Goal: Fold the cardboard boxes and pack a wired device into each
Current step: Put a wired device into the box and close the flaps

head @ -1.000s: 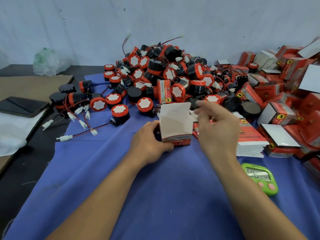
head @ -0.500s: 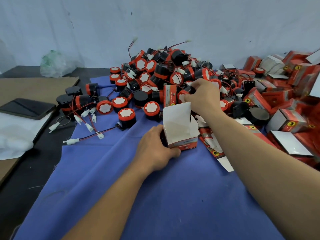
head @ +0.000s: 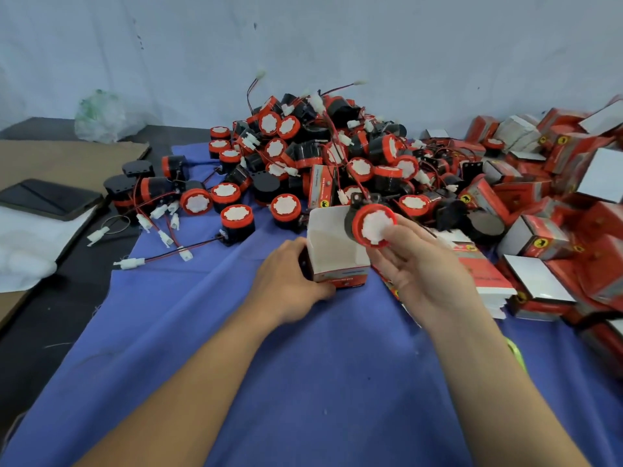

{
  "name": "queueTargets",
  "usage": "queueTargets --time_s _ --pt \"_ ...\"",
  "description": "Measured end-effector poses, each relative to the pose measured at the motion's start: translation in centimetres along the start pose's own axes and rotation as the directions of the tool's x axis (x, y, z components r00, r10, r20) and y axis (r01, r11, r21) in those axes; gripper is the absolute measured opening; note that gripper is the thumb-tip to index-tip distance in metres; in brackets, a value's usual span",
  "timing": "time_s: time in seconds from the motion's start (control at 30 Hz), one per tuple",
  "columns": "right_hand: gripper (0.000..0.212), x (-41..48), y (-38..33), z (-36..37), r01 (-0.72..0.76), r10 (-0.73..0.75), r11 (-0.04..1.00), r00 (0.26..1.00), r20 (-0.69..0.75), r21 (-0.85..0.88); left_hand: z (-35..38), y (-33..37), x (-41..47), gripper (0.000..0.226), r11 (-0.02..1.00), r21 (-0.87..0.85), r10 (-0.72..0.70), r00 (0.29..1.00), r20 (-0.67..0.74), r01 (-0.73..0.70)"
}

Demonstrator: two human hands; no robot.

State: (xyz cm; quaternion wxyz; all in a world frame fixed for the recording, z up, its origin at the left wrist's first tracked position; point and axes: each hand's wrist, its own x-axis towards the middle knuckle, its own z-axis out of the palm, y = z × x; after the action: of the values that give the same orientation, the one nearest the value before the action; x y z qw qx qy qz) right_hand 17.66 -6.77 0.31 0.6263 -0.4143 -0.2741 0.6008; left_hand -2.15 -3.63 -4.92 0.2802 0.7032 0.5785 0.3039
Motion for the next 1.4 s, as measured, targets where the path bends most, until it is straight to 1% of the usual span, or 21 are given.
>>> queueTargets --time_s 0.03,0.1,0.17,0.27,0.33,0.43,0.5,0.57,0.6,0.63,0.73,0.8,0.87,0.9,1.0,1.07,1.13,1.2,1.27,1.33,1.4 --pt "0.033 0.0 0.0 0.0 -0.039 0.038 0.995 0.999 0.019 0.088 0.0 0.0 0.0 0.065 1.000 0.000 -0.003 1.000 0.000 0.003" --pt "0.042 0.0 -0.1 -0.1 -0.079 0.068 0.955 0.996 0.051 0.285 0.0 0.1 0.0 0.065 1.000 0.009 -0.005 1.000 0.001 0.005" --pt "0.046 0.0 0.0 -0.5 -0.091 0.064 0.940 0.994 0.092 0.328 0.1 0.1 0.1 0.064 1.000 0.019 -0.006 1.000 -0.002 0.006" --pt "0.029 0.0 0.3 -0.7 -0.091 0.069 0.987 0.984 0.162 0.133 0.1 0.0 0.2 0.062 1.000 0.030 -0.006 1.000 -0.011 0.006" --pt "0.027 0.0 0.3 -0.5 -0.022 0.036 0.997 0.980 0.194 -0.076 0.2 -0.1 0.3 0.061 0.999 0.034 -0.001 1.000 -0.009 0.002" --pt "0.029 -0.6 0.4 0.1 0.128 -0.060 0.948 0.971 0.233 -0.291 0.2 -0.1 0.2 0.059 0.999 0.040 0.006 1.000 -0.016 -0.005" --pt "0.035 -1.2 0.6 0.8 0.279 -0.195 0.842 0.955 0.221 -0.462 0.2 -0.1 0.1 0.061 0.999 0.045 0.002 1.000 -0.028 -0.001" --pt "0.045 -1.8 1.0 1.5 0.390 -0.361 0.638 0.913 0.190 -0.663 0.3 -0.1 0.1 0.060 0.999 0.044 0.002 1.000 -0.031 -0.001" --pt "0.046 -2.0 1.3 1.8 0.403 -0.418 0.525 0.890 0.185 -0.750 0.4 -0.1 0.1 0.056 0.999 0.048 0.007 0.999 -0.034 -0.006" --pt "0.044 -2.1 1.7 2.0 0.391 -0.447 0.432 0.876 0.184 -0.813 0.3 0.0 0.1 0.052 0.998 0.056 0.016 0.999 -0.039 -0.014" --pt "0.039 -2.2 3.0 2.7 0.308 -0.495 0.235 0.854 0.159 -0.922 0.4 0.1 -0.1 0.051 0.998 0.055 0.043 0.997 -0.067 -0.039" --pt "0.046 -2.0 3.6 3.0 0.213 -0.531 0.123 0.839 0.117 -0.969 0.4 0.1 -0.2 0.055 0.998 0.043 0.046 0.995 -0.087 -0.043" --pt "0.058 -1.7 3.7 2.8 0.142 -0.494 0.022 0.862 0.113 -0.990 0.4 0.1 -0.2 0.058 0.999 0.031 0.042 0.995 -0.095 -0.039" --pt "0.064 -1.6 3.6 2.6 0.142 -0.450 0.006 0.884 0.124 -0.990 0.3 0.1 -0.2 0.059 0.999 0.021 0.040 0.995 -0.097 -0.038" --pt "0.070 -1.4 3.3 2.0 0.188 -0.371 0.141 0.920 0.124 -0.972 0.2 0.0 -0.2 0.064 0.999 -0.012 0.043 0.995 -0.087 -0.044" --pt "0.065 -1.5 3.2 1.9 0.175 -0.408 0.095 0.905 0.122 -0.980 0.2 -0.1 -0.1 0.063 0.999 -0.008 0.041 0.996 -0.074 -0.042" --pt "0.056 -1.5 3.1 2.0 0.117 -0.482 0.030 0.872 0.088 -0.993 0.3 -0.1 -0.1 0.063 0.999 -0.001 0.039 0.997 -0.061 -0.039" --pt "0.059 -1.8 3.3 2.6 0.095 -0.561 0.061 0.827 0.045 -0.994 0.3 -0.1 -0.1 0.061 0.999 -0.008 0.038 0.998 -0.054 -0.038" --pt "0.059 -2.2 3.4 3.2 0.161 -0.671 0.088 0.739 0.061 -0.983 0.4 -0.1 -0.1 0.060 0.999 -0.020 0.033 0.998 -0.050 -0.034" --pt "0.045 -2.4 3.5 3.5 0.255 -0.756 0.067 0.644 0.118 -0.965 0.4 -0.1 -0.1 0.061 0.999 -0.027 0.036 0.998 -0.047 -0.037" --pt "0.033 -2.1 3.7 3.3 0.284 -0.766 0.039 0.624 0.154 -0.958 0.3 -0.1 -0.1 0.060 0.998 -0.031 0.046 0.998 -0.043 -0.048"
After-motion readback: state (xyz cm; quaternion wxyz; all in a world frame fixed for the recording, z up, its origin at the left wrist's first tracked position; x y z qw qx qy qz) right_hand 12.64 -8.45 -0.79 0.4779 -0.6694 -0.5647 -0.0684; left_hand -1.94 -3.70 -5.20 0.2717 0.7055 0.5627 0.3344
